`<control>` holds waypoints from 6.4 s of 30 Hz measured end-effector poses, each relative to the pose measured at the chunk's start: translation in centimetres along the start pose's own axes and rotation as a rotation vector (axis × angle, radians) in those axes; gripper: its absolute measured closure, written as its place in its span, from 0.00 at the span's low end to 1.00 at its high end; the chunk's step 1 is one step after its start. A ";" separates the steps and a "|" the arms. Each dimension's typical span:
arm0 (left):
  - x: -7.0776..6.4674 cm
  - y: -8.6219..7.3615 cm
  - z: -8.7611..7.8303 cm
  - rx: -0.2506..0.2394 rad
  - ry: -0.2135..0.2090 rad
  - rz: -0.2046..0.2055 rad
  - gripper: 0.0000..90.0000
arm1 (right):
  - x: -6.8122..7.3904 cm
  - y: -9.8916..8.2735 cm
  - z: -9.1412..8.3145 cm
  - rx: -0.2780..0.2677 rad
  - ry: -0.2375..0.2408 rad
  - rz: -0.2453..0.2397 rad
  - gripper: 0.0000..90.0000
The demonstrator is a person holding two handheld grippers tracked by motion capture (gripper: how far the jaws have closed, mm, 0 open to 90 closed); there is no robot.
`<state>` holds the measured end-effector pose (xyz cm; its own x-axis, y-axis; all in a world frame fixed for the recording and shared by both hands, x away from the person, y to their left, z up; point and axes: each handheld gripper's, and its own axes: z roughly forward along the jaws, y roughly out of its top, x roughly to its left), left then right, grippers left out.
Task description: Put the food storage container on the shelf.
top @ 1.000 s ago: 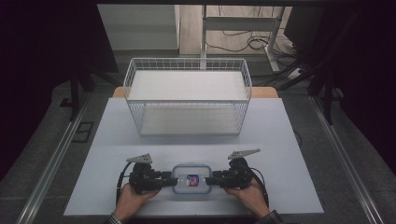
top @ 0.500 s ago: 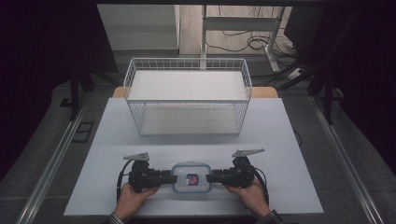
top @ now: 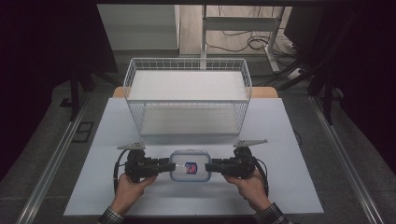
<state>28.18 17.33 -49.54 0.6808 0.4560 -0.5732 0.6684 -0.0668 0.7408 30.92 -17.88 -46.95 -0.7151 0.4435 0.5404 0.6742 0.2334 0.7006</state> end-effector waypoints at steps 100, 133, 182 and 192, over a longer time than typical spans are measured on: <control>3.0 23.4 -1.5 -0.137 0.338 0.103 0.43 | -2.8 22.7 -0.2 -0.198 -0.232 -0.053 0.65; -0.6 18.9 -1.2 -0.061 0.327 0.317 0.03 | -0.2 19.2 -0.3 -0.141 -0.302 -0.274 0.11; -1.8 9.2 -1.2 -0.036 0.369 0.383 0.02 | 2.3 10.9 0.5 -0.128 -0.316 -0.439 0.01; -1.8 7.2 -1.4 -0.058 0.363 0.388 0.03 | 2.0 8.9 0.6 -0.127 -0.324 -0.441 0.00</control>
<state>31.36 17.26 -42.76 0.7207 0.6856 -0.1029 0.3633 -0.2471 0.8983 35.59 -14.35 -39.93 -0.8174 0.5755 0.0265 0.2826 0.3603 0.8890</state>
